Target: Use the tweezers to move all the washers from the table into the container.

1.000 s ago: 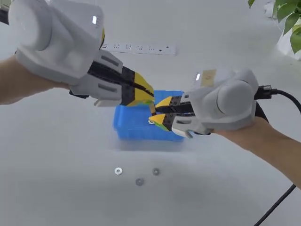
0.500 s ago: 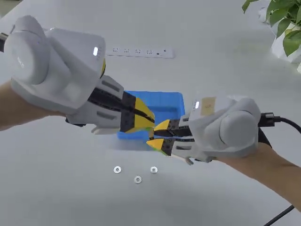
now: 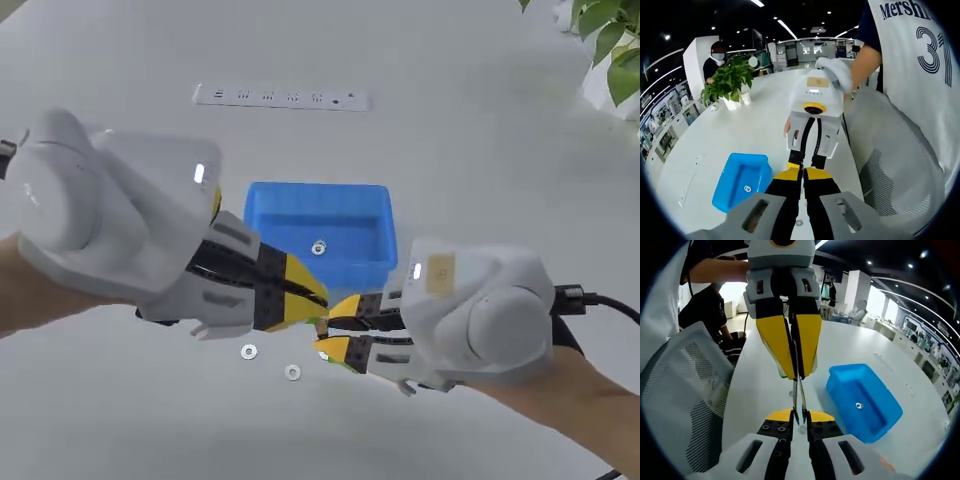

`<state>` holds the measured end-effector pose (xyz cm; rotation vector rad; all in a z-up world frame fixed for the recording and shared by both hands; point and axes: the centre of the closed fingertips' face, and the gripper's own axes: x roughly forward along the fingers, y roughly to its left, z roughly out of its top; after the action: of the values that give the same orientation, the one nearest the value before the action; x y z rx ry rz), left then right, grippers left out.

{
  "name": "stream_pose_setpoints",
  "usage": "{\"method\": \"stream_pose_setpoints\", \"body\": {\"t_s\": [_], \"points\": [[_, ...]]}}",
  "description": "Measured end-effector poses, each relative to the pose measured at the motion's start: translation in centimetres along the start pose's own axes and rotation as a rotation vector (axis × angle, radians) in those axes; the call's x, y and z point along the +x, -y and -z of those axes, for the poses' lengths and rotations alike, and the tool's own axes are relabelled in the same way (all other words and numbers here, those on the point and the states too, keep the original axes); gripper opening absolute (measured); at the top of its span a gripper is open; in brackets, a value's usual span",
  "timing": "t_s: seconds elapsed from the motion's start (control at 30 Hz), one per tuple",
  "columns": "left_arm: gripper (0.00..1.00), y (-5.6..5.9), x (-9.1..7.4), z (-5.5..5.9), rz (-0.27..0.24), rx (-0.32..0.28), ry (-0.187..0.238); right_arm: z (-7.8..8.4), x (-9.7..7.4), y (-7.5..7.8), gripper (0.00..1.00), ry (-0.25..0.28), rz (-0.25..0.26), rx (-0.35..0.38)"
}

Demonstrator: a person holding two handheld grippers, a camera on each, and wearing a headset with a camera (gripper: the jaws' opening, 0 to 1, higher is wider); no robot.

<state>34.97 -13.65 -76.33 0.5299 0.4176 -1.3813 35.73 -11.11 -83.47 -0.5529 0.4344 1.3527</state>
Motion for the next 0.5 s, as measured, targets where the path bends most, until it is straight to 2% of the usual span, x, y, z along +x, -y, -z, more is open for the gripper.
{"method": "stream_pose_setpoints", "body": {"t_s": [0.17, 0.5], "points": [[0.05, 0.0, 0.7, 0.7, 0.007, -0.021, -0.001, 0.9, 0.2, 0.0, 0.11, -0.011, -0.004, 0.032], [0.05, -0.7, 1.4, 1.2, -0.004, -0.037, 0.0, 1.5, 0.6, 0.4, 0.11, -0.019, -0.011, 0.051]]}}
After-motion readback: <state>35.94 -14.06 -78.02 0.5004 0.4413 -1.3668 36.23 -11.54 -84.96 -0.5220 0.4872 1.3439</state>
